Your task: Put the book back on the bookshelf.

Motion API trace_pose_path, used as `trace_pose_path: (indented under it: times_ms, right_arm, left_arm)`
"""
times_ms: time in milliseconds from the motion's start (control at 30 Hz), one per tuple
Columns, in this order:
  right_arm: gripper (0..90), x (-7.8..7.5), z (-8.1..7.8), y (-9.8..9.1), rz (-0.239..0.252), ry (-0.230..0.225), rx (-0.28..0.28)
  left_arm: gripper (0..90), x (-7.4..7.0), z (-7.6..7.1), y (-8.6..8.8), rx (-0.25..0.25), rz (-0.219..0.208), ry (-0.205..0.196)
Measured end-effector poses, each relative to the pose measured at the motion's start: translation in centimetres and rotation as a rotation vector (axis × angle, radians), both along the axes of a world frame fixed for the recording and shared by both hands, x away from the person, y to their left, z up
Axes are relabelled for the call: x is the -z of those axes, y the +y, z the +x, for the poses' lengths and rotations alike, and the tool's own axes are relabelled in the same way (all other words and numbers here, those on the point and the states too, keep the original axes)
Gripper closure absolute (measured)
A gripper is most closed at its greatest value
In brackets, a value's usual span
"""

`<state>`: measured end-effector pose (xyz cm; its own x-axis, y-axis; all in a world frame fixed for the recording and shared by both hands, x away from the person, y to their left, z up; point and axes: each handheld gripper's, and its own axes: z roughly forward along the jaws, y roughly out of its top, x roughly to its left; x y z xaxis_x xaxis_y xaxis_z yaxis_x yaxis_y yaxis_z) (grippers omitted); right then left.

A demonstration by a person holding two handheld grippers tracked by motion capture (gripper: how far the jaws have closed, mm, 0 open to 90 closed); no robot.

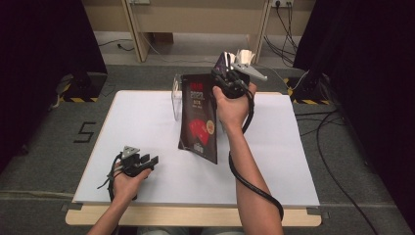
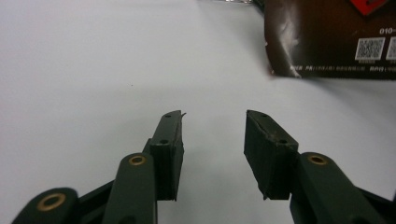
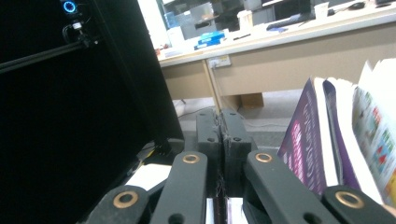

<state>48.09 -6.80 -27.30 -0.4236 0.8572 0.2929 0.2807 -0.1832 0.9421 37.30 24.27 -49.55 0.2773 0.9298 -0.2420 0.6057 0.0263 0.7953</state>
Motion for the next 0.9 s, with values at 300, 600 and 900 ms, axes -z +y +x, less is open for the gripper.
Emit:
trace_pose_path:
  times_ms: [300,600,900]
  right_arm:
    - [88.4,-0.7,0.5,-0.1,0.004,-0.011,0.004]
    - [88.4,-1.3,0.7,0.3,0.013,-0.027,-0.001]
    - [88.4,-1.7,0.9,0.9,0.024,-0.048,-0.002]
  left_arm:
    - [57.1,0.3,0.0,0.1,-0.007,0.008,0.003]
    - [57.5,0.4,0.1,0.4,-0.012,0.009,0.006]
    - [57.9,0.5,0.1,0.5,-0.018,0.009,0.003]
